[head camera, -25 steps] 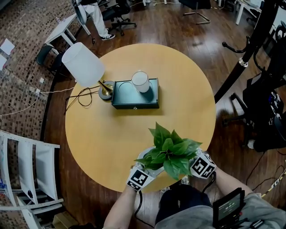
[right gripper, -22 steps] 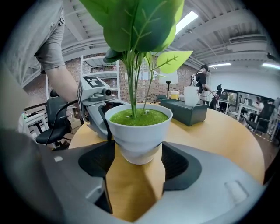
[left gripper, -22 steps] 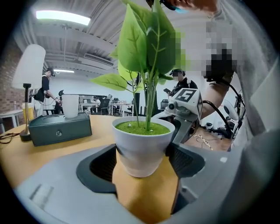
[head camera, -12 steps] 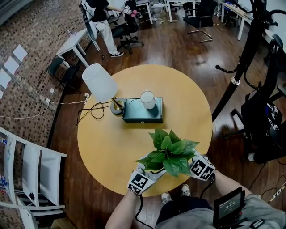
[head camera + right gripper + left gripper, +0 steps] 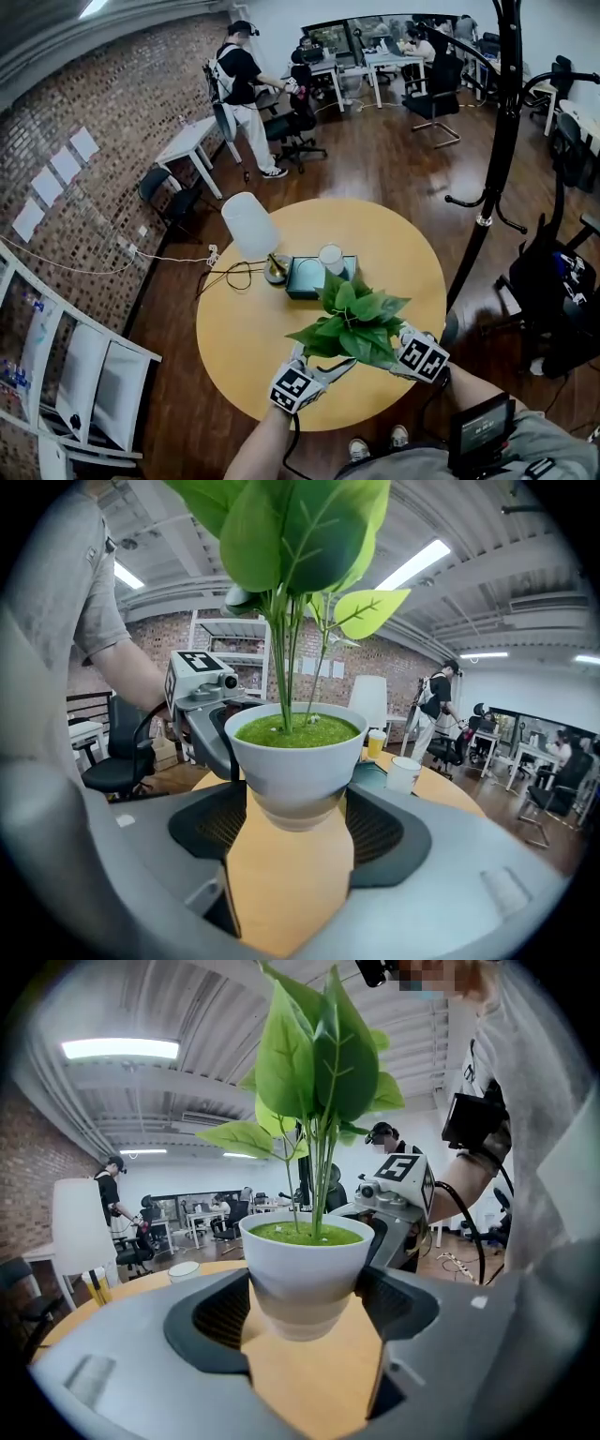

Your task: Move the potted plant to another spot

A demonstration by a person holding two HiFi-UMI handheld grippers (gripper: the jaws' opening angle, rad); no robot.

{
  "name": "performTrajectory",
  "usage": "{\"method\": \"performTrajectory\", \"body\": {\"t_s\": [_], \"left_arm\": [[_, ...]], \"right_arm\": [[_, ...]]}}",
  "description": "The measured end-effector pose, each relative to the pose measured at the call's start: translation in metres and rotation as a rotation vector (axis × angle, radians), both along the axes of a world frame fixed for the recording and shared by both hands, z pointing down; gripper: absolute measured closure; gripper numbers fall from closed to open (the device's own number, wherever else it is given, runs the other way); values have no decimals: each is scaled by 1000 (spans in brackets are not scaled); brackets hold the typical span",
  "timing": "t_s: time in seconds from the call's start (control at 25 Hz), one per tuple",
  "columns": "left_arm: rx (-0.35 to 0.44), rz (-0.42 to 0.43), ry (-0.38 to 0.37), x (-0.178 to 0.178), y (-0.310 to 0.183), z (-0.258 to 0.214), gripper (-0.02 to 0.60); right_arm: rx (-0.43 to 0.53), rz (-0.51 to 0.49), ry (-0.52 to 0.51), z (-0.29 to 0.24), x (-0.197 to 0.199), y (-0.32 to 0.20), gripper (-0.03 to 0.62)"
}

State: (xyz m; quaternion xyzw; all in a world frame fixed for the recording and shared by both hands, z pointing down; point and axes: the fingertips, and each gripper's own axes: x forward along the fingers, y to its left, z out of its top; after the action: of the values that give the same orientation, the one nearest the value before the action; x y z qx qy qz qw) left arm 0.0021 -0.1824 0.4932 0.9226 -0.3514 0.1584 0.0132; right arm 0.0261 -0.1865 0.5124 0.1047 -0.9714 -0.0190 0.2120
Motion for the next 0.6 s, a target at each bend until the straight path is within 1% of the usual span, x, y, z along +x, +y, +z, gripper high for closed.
{"method": "performTrajectory", "body": {"t_s": [0.24, 0.44, 0.6], "left_arm": [[12, -25, 6, -6, 14, -22, 204], [20, -63, -11, -4, 21, -25, 204], [19, -97, -13, -15, 22, -21, 204]], "right_arm": [[26, -28, 0, -22, -7, 12, 253], [26, -65, -3, -21, -5, 18, 253], [28, -93, 0, -18, -15, 18, 253]]}}
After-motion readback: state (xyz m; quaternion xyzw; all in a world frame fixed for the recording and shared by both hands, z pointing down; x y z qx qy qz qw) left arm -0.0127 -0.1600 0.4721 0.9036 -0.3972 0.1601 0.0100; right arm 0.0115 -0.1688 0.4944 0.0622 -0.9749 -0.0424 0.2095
